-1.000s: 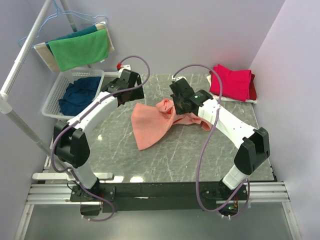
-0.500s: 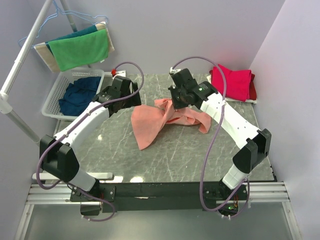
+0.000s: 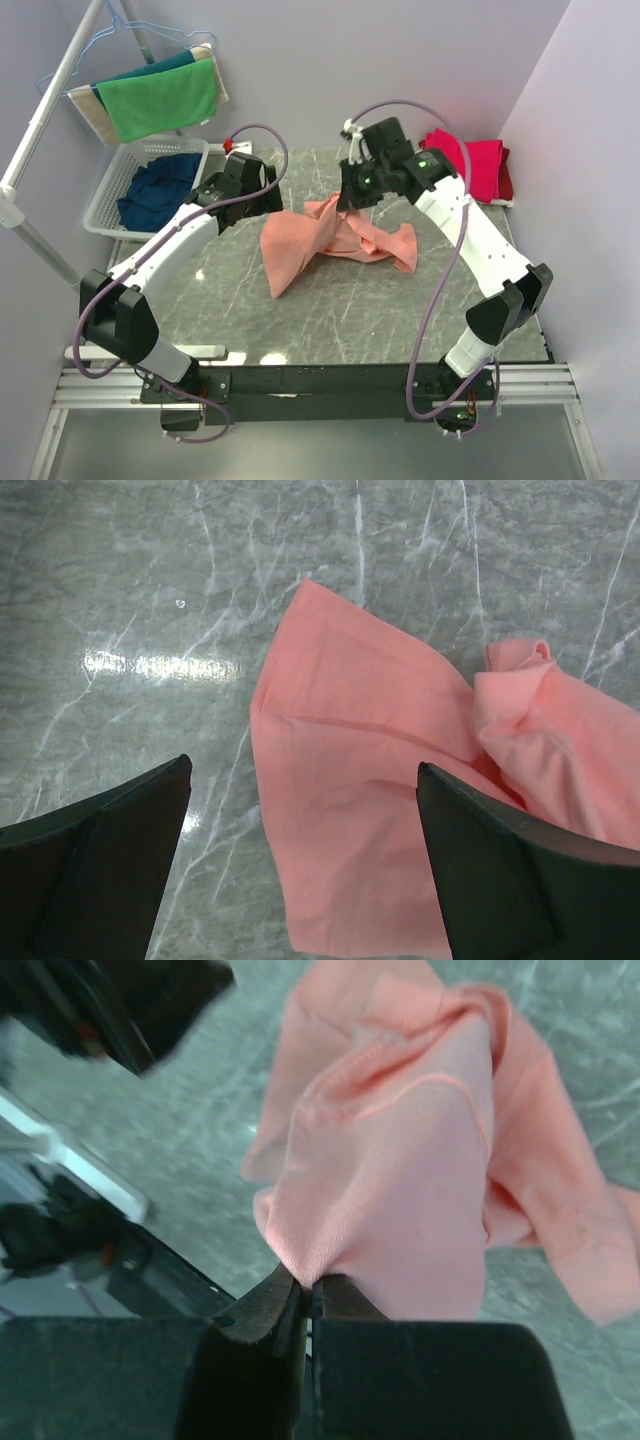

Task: Fold and stack the t-shirts
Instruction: Flatten the tshirt out

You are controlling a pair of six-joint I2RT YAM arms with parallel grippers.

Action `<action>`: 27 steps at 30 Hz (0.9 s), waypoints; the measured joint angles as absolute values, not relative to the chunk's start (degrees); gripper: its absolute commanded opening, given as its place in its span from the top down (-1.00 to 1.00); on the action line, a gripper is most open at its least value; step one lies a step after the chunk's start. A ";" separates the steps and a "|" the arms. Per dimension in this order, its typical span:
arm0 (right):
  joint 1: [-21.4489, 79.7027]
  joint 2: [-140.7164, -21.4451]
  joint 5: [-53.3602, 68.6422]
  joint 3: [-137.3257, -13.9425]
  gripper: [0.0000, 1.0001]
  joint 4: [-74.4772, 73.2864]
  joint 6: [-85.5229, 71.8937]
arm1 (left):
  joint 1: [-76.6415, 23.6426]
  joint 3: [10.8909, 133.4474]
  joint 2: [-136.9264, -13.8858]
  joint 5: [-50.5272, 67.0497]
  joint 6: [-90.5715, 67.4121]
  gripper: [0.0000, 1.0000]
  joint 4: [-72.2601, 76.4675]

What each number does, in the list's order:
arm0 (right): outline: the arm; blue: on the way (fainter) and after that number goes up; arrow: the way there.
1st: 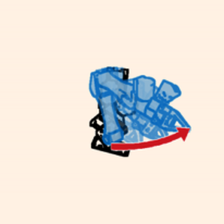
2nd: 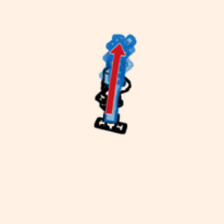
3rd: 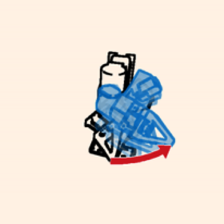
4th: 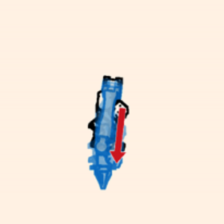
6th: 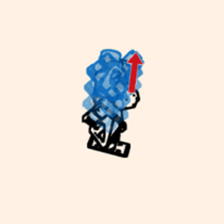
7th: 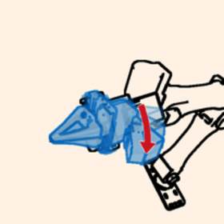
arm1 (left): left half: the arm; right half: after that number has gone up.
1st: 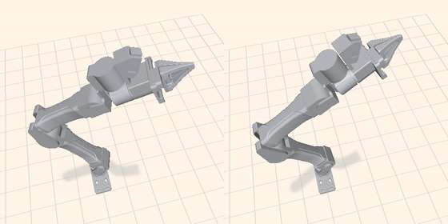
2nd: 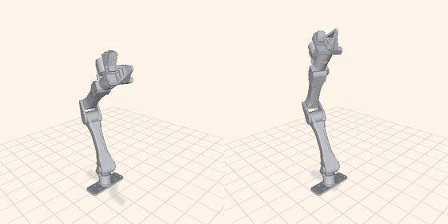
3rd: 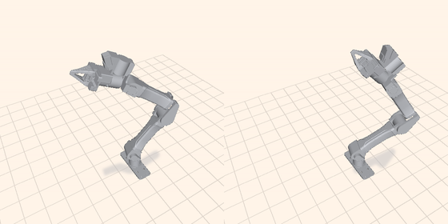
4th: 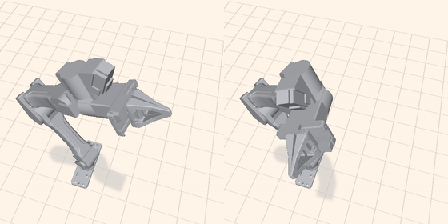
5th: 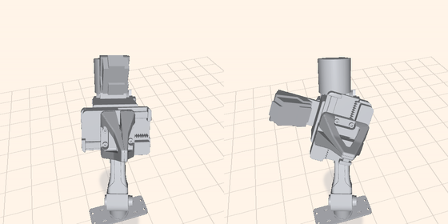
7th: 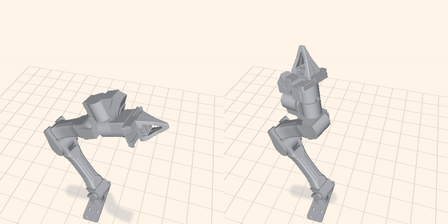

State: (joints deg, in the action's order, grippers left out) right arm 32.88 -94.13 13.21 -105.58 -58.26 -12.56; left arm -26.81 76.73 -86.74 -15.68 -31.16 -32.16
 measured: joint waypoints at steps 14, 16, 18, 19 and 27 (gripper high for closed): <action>17.89 -91.29 12.86 -102.63 1.00 -40.49 -25.63 | -27.22 71.79 -84.77 -6.02 -30.17 -0.99 -27.73; 17.91 -93.17 12.36 -102.89 1.00 -39.44 -26.20 | -28.47 70.22 -84.12 -4.03 -29.52 -0.99 -27.05; 17.93 -96.49 11.88 -102.91 1.00 -38.46 -26.74 | -31.24 69.10 -83.83 -2.90 -29.15 -0.99 -26.44; 18.00 -98.48 11.57 -102.91 1.00 -38.00 -27.09 | -33.12 68.73 -83.90 -2.59 -29.08 -0.99 -25.89; 18.00 -112.31 10.87 -102.78 1.00 -37.43 -28.16 | -45.65 67.53 -91.31 -4.03 -29.54 -0.99 -18.57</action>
State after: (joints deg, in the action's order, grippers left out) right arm 18.00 -112.31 10.87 -102.78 -37.43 -28.16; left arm -45.65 67.53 -91.31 -4.03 -29.54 -18.57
